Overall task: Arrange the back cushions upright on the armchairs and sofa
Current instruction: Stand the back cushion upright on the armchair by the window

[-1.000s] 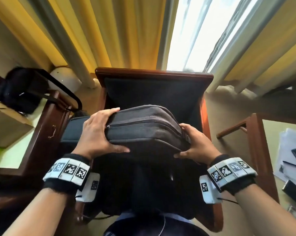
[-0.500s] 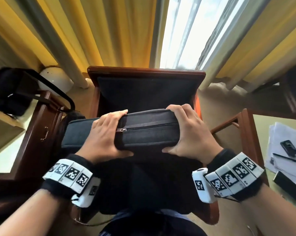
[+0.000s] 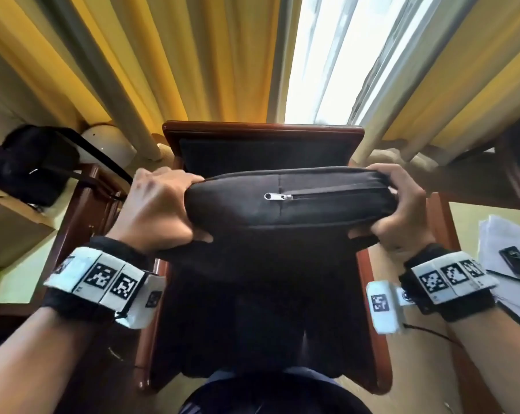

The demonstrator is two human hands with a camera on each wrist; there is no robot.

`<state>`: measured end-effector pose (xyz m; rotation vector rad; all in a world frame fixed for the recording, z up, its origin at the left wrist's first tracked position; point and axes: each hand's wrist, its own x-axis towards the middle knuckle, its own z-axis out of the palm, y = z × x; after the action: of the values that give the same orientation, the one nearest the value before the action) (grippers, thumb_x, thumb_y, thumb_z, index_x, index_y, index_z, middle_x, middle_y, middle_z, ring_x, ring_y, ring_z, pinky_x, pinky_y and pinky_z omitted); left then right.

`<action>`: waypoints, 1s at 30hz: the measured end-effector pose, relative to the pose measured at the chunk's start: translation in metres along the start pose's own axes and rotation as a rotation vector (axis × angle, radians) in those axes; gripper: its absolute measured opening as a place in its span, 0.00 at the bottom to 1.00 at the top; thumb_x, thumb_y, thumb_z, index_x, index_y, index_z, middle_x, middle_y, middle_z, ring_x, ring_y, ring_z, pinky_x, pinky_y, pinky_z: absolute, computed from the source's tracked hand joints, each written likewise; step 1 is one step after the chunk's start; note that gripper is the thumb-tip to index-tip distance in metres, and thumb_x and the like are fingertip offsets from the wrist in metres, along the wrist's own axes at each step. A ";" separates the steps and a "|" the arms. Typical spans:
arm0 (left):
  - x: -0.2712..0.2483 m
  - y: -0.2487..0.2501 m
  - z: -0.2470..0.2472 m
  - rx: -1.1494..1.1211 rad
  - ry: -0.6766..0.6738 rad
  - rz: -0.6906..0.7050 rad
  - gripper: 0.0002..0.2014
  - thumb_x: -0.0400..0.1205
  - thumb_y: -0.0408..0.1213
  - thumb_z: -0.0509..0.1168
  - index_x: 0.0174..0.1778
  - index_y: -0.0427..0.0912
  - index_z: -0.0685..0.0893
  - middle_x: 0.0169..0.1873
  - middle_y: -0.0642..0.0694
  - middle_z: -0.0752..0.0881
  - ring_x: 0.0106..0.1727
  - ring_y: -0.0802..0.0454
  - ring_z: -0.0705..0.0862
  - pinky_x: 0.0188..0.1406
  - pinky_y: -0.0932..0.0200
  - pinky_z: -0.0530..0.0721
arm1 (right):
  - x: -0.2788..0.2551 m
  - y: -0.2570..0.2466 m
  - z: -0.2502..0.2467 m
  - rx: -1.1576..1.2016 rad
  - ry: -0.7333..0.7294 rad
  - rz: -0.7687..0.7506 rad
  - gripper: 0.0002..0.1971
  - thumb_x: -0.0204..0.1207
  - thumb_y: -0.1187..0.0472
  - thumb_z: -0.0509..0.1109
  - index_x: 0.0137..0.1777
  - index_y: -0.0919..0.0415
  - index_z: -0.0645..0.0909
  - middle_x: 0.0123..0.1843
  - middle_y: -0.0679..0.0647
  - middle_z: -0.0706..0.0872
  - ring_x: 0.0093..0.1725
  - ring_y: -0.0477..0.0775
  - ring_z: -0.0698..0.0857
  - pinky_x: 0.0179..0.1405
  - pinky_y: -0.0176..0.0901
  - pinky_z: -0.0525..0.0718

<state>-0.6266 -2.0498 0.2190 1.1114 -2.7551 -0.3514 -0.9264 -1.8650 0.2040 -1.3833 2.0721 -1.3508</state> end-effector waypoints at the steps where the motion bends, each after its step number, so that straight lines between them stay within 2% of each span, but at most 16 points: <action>1: 0.005 0.017 -0.016 0.051 0.010 0.036 0.42 0.54 0.57 0.83 0.65 0.47 0.84 0.53 0.42 0.88 0.53 0.41 0.79 0.57 0.47 0.68 | -0.002 0.000 -0.010 0.001 0.017 -0.003 0.41 0.43 0.74 0.82 0.62 0.60 0.76 0.58 0.59 0.82 0.54 0.47 0.80 0.39 0.21 0.82; 2: 0.010 0.031 -0.030 0.109 0.029 0.060 0.40 0.56 0.56 0.83 0.65 0.48 0.84 0.52 0.43 0.87 0.51 0.43 0.77 0.56 0.48 0.67 | -0.005 0.003 -0.017 -0.032 0.012 0.007 0.41 0.44 0.72 0.81 0.63 0.60 0.75 0.58 0.58 0.82 0.55 0.47 0.80 0.41 0.20 0.82; 3: 0.017 0.041 -0.038 0.166 0.051 0.083 0.39 0.55 0.57 0.83 0.64 0.49 0.85 0.51 0.44 0.87 0.50 0.45 0.77 0.56 0.48 0.66 | -0.004 0.009 -0.022 -0.091 -0.003 0.038 0.42 0.45 0.70 0.83 0.64 0.60 0.75 0.59 0.58 0.82 0.58 0.50 0.80 0.47 0.26 0.83; 5: 0.033 0.053 -0.037 0.236 0.021 0.096 0.41 0.55 0.61 0.81 0.64 0.50 0.84 0.51 0.46 0.87 0.54 0.44 0.79 0.59 0.46 0.68 | 0.002 0.026 -0.024 -0.271 -0.064 0.146 0.48 0.46 0.66 0.85 0.71 0.58 0.72 0.64 0.59 0.81 0.64 0.61 0.80 0.63 0.49 0.83; 6: 0.042 0.058 -0.027 0.247 -0.018 0.088 0.41 0.56 0.62 0.80 0.65 0.49 0.83 0.52 0.46 0.87 0.56 0.43 0.80 0.59 0.44 0.68 | 0.005 0.033 -0.021 -0.366 -0.105 0.187 0.50 0.47 0.64 0.85 0.74 0.57 0.70 0.68 0.59 0.79 0.66 0.64 0.79 0.67 0.57 0.80; 9: 0.050 0.071 0.031 0.264 -0.142 0.055 0.39 0.60 0.61 0.77 0.66 0.48 0.81 0.54 0.46 0.86 0.58 0.44 0.80 0.59 0.45 0.72 | 0.013 0.037 0.011 -0.624 -0.363 0.171 0.59 0.47 0.48 0.88 0.80 0.52 0.62 0.75 0.56 0.71 0.76 0.65 0.69 0.75 0.63 0.70; 11: 0.047 0.072 0.054 0.246 -0.095 0.025 0.38 0.60 0.56 0.77 0.67 0.48 0.81 0.53 0.46 0.85 0.57 0.43 0.79 0.56 0.46 0.73 | 0.008 0.036 0.041 -0.752 -0.485 0.127 0.66 0.45 0.36 0.85 0.83 0.51 0.55 0.78 0.54 0.65 0.81 0.63 0.60 0.79 0.71 0.60; 12: 0.045 0.069 0.057 0.221 -0.055 0.011 0.40 0.58 0.56 0.78 0.68 0.48 0.81 0.54 0.45 0.84 0.57 0.42 0.79 0.55 0.45 0.71 | 0.005 0.036 0.052 -0.786 -0.460 0.123 0.68 0.44 0.35 0.85 0.83 0.50 0.53 0.79 0.53 0.63 0.82 0.63 0.58 0.78 0.75 0.57; 15: 0.036 0.049 0.053 0.169 -0.027 -0.009 0.50 0.55 0.64 0.80 0.75 0.50 0.76 0.62 0.46 0.83 0.64 0.42 0.77 0.57 0.45 0.67 | -0.001 0.042 0.065 -0.805 -0.301 0.051 0.64 0.41 0.33 0.84 0.81 0.47 0.60 0.76 0.50 0.69 0.78 0.58 0.65 0.76 0.73 0.59; 17: 0.020 0.034 0.051 0.116 -0.002 -0.077 0.55 0.54 0.68 0.79 0.78 0.52 0.72 0.71 0.46 0.77 0.72 0.43 0.73 0.63 0.42 0.66 | -0.005 0.049 0.065 -0.782 -0.237 -0.016 0.61 0.39 0.32 0.84 0.78 0.47 0.66 0.72 0.49 0.74 0.74 0.56 0.70 0.74 0.69 0.64; 20: -0.007 0.019 0.063 -0.169 0.130 -0.256 0.60 0.51 0.64 0.83 0.80 0.51 0.67 0.77 0.45 0.70 0.78 0.43 0.68 0.75 0.35 0.67 | -0.009 0.057 0.063 -0.774 -0.167 -0.021 0.60 0.37 0.36 0.84 0.75 0.46 0.68 0.69 0.47 0.75 0.72 0.56 0.72 0.73 0.65 0.66; 22: -0.021 0.019 0.077 -0.567 0.264 -0.357 0.61 0.50 0.61 0.84 0.80 0.53 0.66 0.77 0.48 0.72 0.77 0.52 0.70 0.79 0.41 0.70 | -0.011 0.060 0.060 -0.763 -0.162 -0.004 0.60 0.37 0.37 0.85 0.75 0.46 0.68 0.69 0.47 0.75 0.73 0.56 0.72 0.73 0.64 0.64; 24: -0.024 0.028 0.085 -0.777 0.332 -0.411 0.62 0.50 0.59 0.85 0.81 0.55 0.64 0.76 0.53 0.73 0.77 0.59 0.72 0.79 0.46 0.71 | -0.011 0.058 0.056 -0.752 -0.168 0.037 0.61 0.37 0.39 0.86 0.76 0.46 0.67 0.70 0.48 0.73 0.74 0.56 0.70 0.74 0.66 0.62; 26: -0.018 0.038 0.088 -0.773 0.325 -0.362 0.62 0.51 0.52 0.87 0.81 0.53 0.63 0.75 0.55 0.73 0.76 0.59 0.72 0.80 0.52 0.69 | -0.011 0.051 0.053 -0.746 -0.191 0.109 0.60 0.40 0.44 0.86 0.77 0.50 0.64 0.72 0.50 0.70 0.77 0.57 0.65 0.76 0.69 0.58; 27: -0.014 0.045 0.088 -0.732 0.302 -0.316 0.62 0.53 0.49 0.88 0.82 0.52 0.62 0.75 0.56 0.72 0.76 0.59 0.71 0.79 0.58 0.67 | -0.010 0.045 0.053 -0.735 -0.217 0.124 0.60 0.42 0.45 0.86 0.78 0.53 0.63 0.73 0.52 0.68 0.79 0.57 0.62 0.77 0.69 0.55; 30: -0.007 0.076 0.082 -0.637 0.199 -0.119 0.59 0.57 0.44 0.86 0.82 0.53 0.61 0.72 0.63 0.68 0.70 0.61 0.69 0.70 0.78 0.60 | -0.006 0.022 0.055 -0.650 -0.290 0.006 0.60 0.44 0.43 0.83 0.79 0.56 0.62 0.73 0.52 0.69 0.78 0.56 0.63 0.77 0.63 0.56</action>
<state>-0.6902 -1.9786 0.1606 1.0541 -2.1589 -0.9853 -0.8986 -1.8874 0.1566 -1.6774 2.3929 -0.4228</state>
